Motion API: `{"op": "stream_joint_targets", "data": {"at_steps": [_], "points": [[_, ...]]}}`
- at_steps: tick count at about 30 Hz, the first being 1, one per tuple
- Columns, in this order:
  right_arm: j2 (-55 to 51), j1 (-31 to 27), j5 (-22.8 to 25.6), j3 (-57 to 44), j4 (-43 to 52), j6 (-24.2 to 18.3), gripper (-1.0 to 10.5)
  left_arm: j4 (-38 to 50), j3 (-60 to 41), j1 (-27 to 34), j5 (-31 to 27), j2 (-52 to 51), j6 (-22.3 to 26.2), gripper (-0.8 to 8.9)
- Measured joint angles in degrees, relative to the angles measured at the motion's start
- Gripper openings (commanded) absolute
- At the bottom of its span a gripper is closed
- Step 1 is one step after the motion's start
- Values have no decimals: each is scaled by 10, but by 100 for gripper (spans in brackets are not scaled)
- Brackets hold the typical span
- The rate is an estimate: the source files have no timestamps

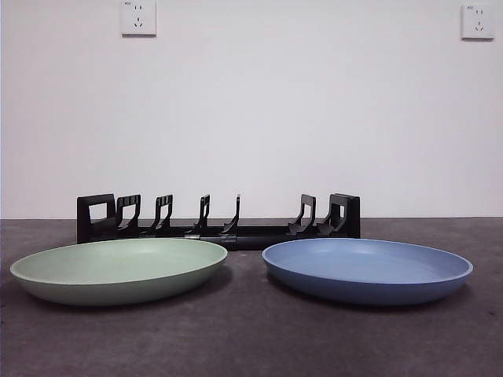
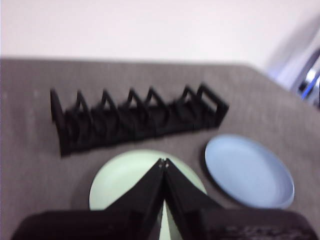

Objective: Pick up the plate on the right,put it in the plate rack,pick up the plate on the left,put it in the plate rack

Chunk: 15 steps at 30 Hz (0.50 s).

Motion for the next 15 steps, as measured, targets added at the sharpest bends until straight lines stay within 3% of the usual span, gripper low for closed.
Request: {"op": "stream_joint_targets", "data": {"at_steps": [6,15], "points": [[80,0,-43,108,-137,-49,-11,-109,86,0,34,55,61,-6],[124,0,-62,150,-210,-96,5,-135,119,-13,45,85,78,3]]}}
